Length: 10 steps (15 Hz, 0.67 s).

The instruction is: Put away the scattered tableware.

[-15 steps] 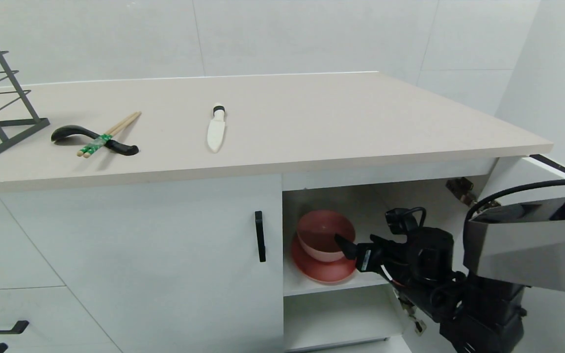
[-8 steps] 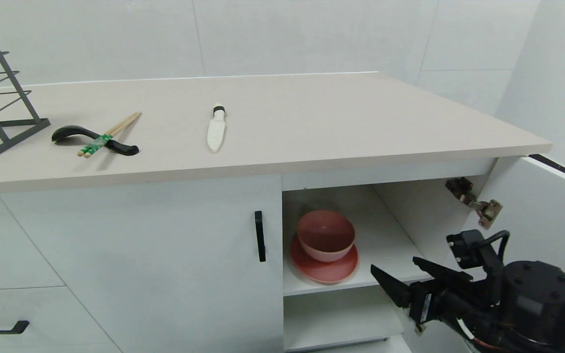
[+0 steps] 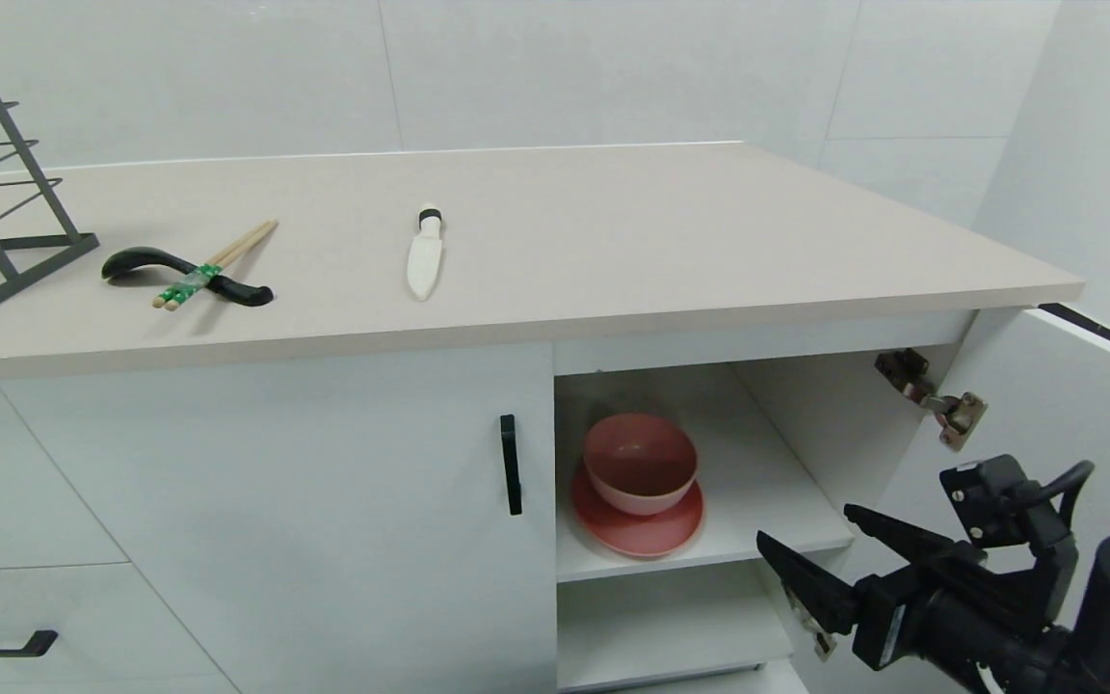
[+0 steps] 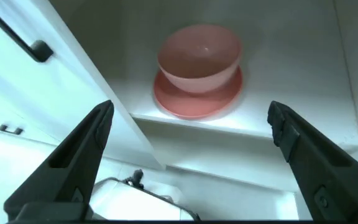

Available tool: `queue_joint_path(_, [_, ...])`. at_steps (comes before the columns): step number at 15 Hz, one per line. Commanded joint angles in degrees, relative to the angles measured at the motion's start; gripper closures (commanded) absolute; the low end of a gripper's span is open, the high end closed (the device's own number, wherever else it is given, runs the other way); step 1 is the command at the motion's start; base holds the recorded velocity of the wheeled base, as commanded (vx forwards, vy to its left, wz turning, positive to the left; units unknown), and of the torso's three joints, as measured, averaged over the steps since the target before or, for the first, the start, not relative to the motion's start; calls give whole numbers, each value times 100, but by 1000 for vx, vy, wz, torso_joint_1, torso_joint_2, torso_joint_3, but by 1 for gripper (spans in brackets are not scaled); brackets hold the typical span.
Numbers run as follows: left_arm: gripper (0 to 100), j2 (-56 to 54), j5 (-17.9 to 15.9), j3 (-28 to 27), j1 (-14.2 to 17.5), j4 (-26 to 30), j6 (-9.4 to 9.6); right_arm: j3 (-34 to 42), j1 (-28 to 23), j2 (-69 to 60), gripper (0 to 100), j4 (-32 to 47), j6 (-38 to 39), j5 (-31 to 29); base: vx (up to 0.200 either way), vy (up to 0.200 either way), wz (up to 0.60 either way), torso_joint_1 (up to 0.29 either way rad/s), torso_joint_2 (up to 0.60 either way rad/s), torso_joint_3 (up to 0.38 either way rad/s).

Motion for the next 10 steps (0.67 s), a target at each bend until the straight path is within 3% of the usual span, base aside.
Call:
queue_joint_path(1, [0,-202,-2,0,61,-11,-5,0,19,-609,0,183,-31,-36,0,0,0,0,0,0])
queue_joint_path(3, [0,-211,-11,0,61,-11,48,0,10,-1136,0,622,-163,-115,0,0,0,0,0,0])
queue_joint_path(5, [0,-211,-2,0,53,-11,4,0,19,-2507,0,1879,-374,-115,0,0,0,0,0,0])
queue_joint_path(8, [0,-211,-11,0,53,-11,31,-18,1,-4713,0,4402,-515,-106,0,0,0,0,0,0])
queue_joint_path(10, [0,-202,-11,0,53,-11,39,-35,-122,-5548,0,5175,-770,-115,-200,0,0,2,7,2])
